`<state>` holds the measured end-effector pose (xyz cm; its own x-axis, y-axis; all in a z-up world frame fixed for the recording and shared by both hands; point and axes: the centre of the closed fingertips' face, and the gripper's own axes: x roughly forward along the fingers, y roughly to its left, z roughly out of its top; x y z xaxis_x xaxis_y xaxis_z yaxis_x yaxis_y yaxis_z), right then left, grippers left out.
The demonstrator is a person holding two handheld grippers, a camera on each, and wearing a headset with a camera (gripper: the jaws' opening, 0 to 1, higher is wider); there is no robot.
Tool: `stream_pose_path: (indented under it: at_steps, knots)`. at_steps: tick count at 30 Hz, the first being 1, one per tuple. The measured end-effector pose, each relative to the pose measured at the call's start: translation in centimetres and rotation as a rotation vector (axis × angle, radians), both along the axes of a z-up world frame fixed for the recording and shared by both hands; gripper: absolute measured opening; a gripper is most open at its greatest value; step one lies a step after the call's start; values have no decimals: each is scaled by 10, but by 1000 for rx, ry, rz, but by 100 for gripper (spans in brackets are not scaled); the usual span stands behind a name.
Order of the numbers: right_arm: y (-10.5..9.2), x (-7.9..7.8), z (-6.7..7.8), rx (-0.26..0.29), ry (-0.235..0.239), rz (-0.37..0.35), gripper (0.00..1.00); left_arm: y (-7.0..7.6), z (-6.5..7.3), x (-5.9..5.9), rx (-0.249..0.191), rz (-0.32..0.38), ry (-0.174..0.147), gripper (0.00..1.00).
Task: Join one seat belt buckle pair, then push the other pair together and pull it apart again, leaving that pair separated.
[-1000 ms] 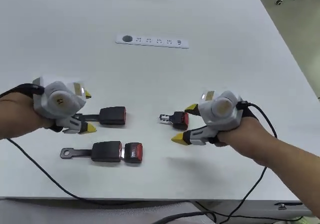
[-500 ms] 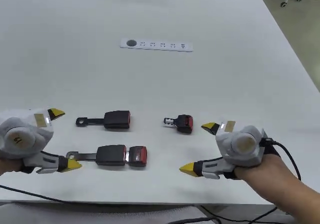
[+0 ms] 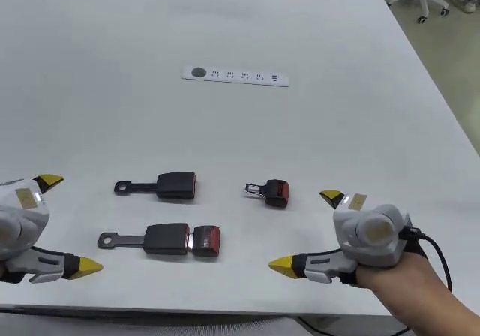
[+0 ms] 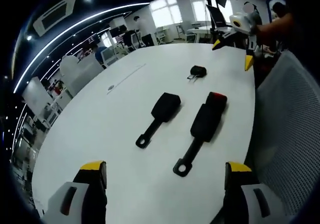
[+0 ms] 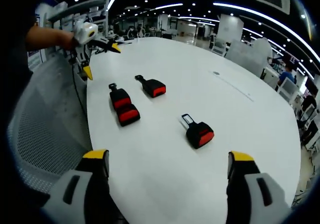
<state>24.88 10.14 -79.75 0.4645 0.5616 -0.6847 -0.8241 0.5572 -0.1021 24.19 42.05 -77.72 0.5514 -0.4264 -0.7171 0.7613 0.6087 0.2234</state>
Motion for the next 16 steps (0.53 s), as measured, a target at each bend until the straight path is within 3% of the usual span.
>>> stream_pose_path:
  at_steps: [8, 16]
  knots:
    - [-6, -4, -2, 12, 22, -17, 100, 2, -4, -6, 9, -25, -5, 100]
    - [-10, -5, 1, 25, 13, -36, 100, 2, -9, -10, 12, -38, 19, 100]
